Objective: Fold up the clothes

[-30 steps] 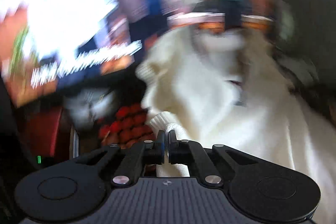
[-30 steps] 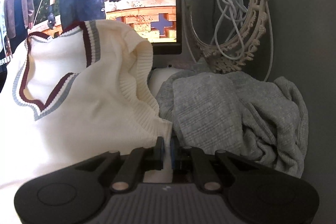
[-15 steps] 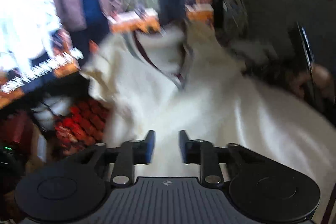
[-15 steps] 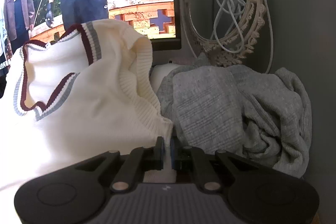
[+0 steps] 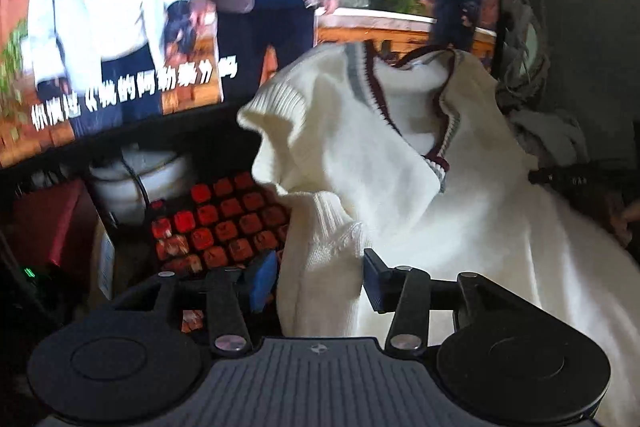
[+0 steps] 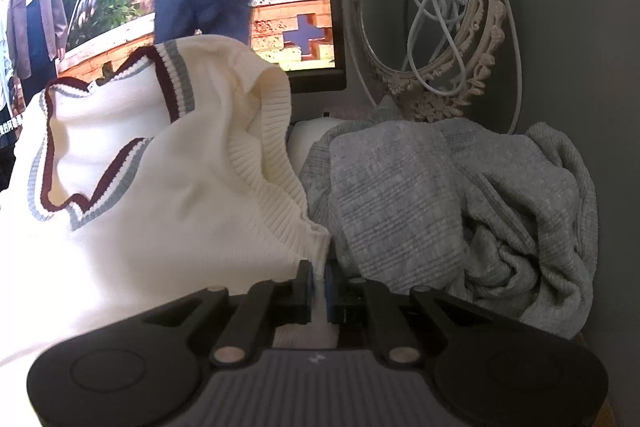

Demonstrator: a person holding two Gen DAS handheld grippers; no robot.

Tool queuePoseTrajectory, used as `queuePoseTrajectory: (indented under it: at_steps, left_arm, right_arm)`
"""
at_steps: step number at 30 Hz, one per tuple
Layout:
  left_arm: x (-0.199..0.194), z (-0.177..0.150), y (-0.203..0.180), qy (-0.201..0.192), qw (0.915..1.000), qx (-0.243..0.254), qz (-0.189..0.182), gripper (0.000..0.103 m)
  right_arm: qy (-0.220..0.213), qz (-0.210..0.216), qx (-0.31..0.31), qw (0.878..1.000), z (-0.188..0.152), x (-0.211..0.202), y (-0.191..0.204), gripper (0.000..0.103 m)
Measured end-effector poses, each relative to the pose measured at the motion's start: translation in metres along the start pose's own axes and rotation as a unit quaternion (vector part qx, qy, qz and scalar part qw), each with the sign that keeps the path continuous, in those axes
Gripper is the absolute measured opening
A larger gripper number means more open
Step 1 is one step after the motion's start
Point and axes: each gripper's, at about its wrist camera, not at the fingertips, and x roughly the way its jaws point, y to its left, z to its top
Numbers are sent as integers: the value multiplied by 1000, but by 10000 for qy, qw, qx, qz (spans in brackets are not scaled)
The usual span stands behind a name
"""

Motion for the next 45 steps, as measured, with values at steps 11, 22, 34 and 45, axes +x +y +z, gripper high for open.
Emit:
queuePoseTrajectory:
  at_steps: [11, 22, 34, 45]
  left_arm:
    - [-26, -4, 42, -239, 9910, -1073, -769, 43]
    - [-4, -3, 38, -26, 9912, -980, -894, 39]
    - [-25, -7, 45, -763, 9926, -764, 552, 3]
    - [-15, -22, 58, -744, 9852, -864, 1284, 3]
  right_arm:
    - [24, -5, -8, 10000, 1, 2, 0, 6]
    - [48, -27, -29, 10000, 3, 2, 0, 6]
    - [-488, -130, 140, 9986, 22, -19, 2, 5]
    - [-142, -149, 137, 9997, 32, -13, -2, 5]
